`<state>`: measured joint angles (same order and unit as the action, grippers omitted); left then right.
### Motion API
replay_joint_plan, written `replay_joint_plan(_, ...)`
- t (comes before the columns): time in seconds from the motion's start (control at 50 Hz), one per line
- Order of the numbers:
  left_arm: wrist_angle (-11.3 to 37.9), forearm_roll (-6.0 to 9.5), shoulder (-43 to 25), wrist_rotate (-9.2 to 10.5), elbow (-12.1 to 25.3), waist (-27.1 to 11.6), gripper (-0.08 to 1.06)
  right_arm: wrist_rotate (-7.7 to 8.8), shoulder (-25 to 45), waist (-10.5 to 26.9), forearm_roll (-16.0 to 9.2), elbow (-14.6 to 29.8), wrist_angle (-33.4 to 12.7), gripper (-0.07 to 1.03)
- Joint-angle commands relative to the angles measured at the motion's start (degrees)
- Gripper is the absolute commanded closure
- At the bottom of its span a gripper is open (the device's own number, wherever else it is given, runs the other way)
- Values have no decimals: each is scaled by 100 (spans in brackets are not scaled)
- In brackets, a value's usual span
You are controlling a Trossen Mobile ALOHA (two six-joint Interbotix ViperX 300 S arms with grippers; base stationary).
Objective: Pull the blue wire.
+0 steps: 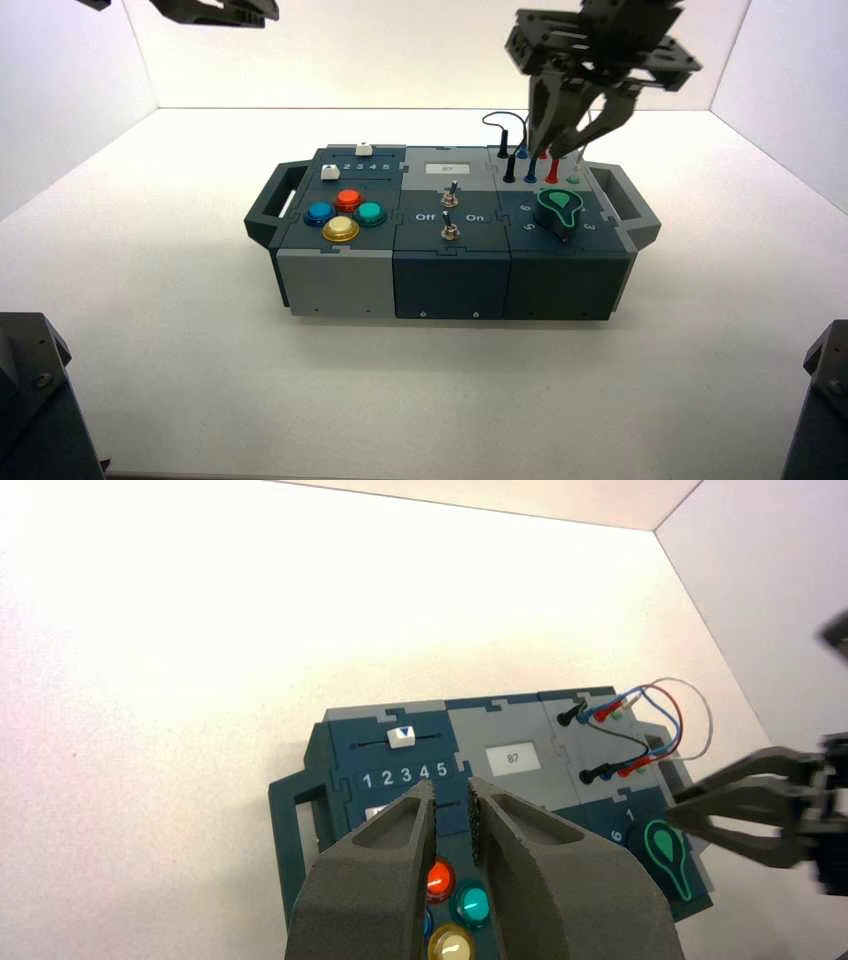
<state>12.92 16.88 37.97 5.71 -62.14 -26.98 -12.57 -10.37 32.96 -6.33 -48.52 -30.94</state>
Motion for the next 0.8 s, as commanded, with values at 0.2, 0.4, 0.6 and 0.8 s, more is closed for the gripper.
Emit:
replay_joint_plan(0.2, -18, 9, 35, 35, 264, 0, 77, -18, 439, -123, 88, 483, 132, 63)
replay_joint_plan(0.4, -18, 9, 35, 18, 264, 0, 77, -26, 492, -167, 123, 545, 97, 63)
replay_joint_plan(0.6, -18, 9, 35, 18, 264, 62, 77, -26, 580, -299, 237, 562, -26, 63)
replay_joint_plan(0.8, -18, 9, 35, 9, 272, 97, 77, -9, 650, -334, 334, 650, -26, 63)
